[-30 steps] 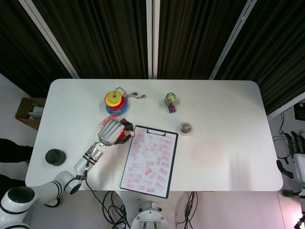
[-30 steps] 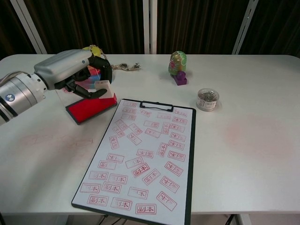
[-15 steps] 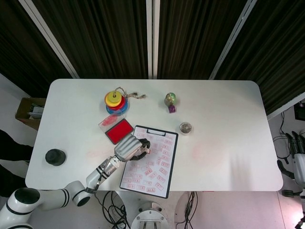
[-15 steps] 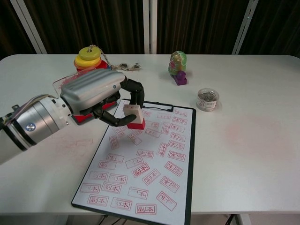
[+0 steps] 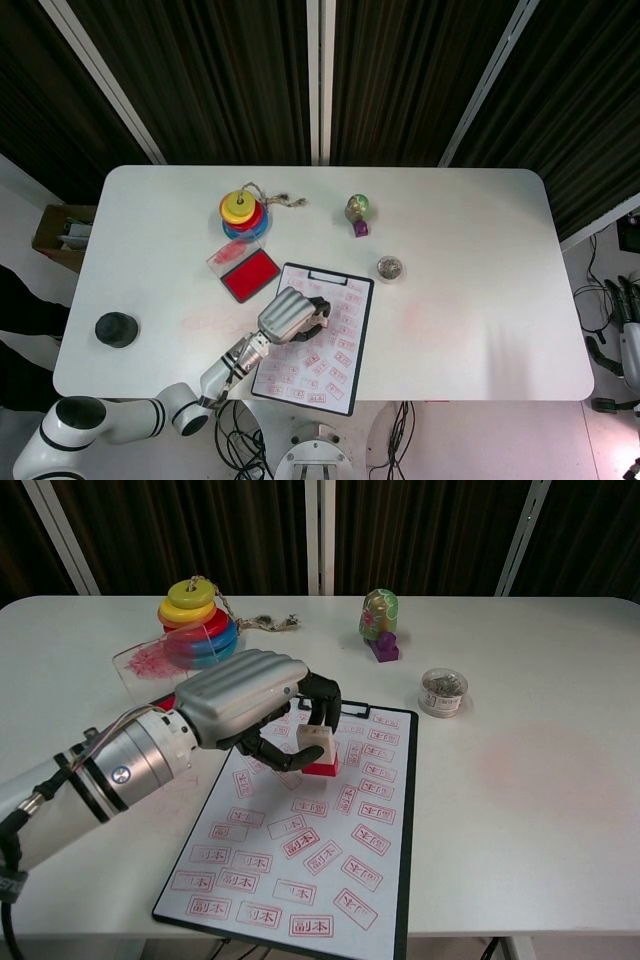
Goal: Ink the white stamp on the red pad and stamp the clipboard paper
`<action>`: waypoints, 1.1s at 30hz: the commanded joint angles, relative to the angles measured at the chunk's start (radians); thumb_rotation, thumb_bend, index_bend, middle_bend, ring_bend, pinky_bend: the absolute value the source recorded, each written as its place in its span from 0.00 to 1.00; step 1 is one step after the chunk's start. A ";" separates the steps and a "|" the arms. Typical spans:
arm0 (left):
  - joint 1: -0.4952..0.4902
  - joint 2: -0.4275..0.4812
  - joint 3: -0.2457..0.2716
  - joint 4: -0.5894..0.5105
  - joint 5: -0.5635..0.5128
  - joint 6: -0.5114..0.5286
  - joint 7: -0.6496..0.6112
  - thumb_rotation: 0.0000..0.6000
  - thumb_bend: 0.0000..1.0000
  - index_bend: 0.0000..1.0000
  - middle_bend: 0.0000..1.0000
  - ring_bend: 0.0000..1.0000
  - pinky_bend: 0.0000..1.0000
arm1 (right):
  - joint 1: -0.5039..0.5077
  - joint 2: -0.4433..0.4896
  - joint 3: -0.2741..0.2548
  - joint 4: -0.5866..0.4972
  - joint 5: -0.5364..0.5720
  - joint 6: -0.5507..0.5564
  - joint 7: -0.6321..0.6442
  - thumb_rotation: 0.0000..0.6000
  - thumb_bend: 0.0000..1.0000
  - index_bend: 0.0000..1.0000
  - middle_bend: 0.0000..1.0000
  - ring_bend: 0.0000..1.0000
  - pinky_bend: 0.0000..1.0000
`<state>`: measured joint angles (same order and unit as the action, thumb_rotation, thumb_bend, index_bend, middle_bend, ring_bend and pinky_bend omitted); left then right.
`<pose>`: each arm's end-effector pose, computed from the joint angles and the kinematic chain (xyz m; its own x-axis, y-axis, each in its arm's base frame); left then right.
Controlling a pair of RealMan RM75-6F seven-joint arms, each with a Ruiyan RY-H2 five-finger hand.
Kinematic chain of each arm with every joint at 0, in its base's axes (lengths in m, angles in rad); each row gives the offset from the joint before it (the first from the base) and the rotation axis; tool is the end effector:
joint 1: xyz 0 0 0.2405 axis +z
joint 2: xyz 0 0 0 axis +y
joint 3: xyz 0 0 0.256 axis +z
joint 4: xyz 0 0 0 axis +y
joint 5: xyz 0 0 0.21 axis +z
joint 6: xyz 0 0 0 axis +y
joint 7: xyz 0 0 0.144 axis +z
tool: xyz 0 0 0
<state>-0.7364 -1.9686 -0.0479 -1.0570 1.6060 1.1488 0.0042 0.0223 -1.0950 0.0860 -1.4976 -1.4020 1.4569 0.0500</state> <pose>-0.1007 0.2836 -0.1203 0.3358 0.1965 0.9212 0.7266 -0.6764 -0.1206 -0.3566 -0.1677 0.1887 0.4622 -0.0074 0.8868 -0.8755 0.1552 0.4576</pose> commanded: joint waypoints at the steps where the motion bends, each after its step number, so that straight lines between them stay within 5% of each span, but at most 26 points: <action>1: -0.002 -0.013 0.005 0.020 0.001 -0.008 0.004 1.00 0.38 0.68 0.68 1.00 1.00 | -0.001 0.000 0.001 0.004 0.001 -0.001 0.006 1.00 0.23 0.00 0.00 0.00 0.00; 33: -0.006 -0.047 0.033 0.096 0.026 -0.011 0.003 1.00 0.38 0.69 0.68 1.00 1.00 | -0.002 -0.002 0.004 0.023 0.004 -0.004 0.026 1.00 0.24 0.00 0.00 0.00 0.00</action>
<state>-0.7429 -2.0152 -0.0164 -0.9610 1.6332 1.1403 0.0098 0.0201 -1.0968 0.0896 -1.4743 -1.3979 1.4523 0.0764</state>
